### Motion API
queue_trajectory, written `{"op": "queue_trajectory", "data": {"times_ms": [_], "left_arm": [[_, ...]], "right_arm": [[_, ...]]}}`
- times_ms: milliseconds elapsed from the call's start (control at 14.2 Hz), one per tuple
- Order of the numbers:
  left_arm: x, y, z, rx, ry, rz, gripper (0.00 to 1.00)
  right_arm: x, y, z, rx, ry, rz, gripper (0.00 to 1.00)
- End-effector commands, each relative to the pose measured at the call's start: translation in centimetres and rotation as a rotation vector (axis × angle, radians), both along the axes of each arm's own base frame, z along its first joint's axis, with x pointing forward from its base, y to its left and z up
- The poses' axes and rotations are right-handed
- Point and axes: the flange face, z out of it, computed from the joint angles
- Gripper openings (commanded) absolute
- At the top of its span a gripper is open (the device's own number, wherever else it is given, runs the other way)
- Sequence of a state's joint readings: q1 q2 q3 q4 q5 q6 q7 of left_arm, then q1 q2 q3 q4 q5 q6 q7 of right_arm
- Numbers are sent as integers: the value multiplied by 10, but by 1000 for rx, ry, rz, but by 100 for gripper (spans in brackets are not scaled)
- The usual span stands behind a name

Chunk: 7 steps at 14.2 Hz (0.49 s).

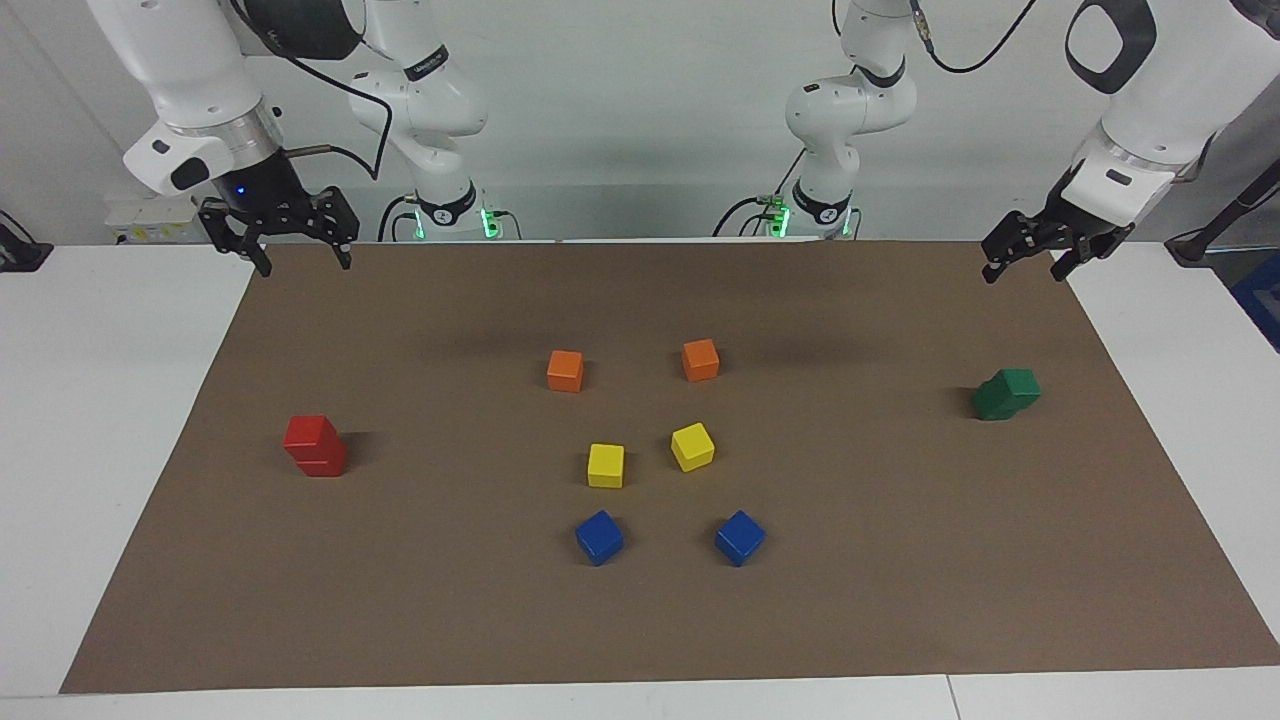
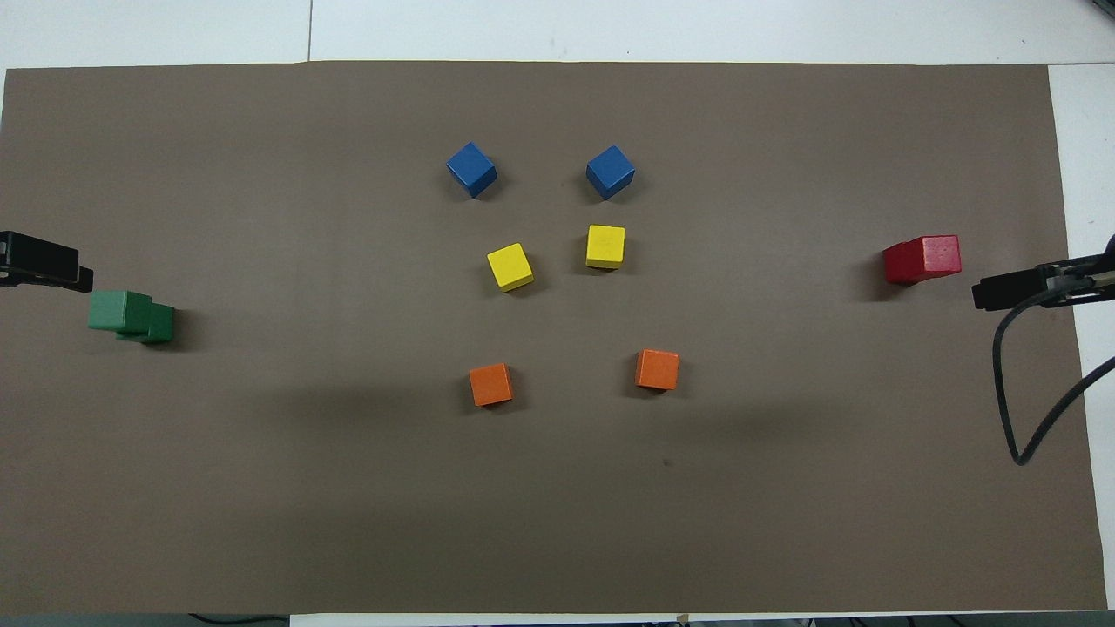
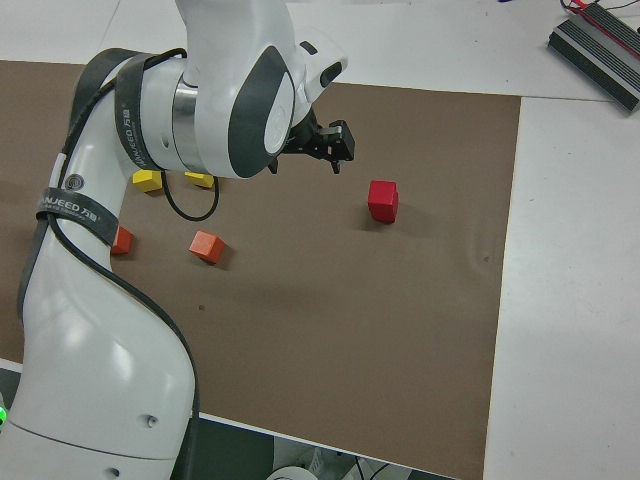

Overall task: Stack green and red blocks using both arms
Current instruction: 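Open both grippers and withdraw them from the stacks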

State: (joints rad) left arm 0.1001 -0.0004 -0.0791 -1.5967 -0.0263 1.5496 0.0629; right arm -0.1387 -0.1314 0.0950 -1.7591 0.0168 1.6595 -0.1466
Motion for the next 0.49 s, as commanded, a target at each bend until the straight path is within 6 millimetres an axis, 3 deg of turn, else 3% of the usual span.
{"op": "queue_trajectory", "data": {"times_ms": [0, 423], "left_arm": [[2, -3, 12, 13, -12, 5, 100], [1, -6, 13, 5, -11, 0, 100]], "right_arm": [[2, -2, -3, 3, 16, -14, 100], [5, 1, -5, 5, 26, -29, 100]]}}
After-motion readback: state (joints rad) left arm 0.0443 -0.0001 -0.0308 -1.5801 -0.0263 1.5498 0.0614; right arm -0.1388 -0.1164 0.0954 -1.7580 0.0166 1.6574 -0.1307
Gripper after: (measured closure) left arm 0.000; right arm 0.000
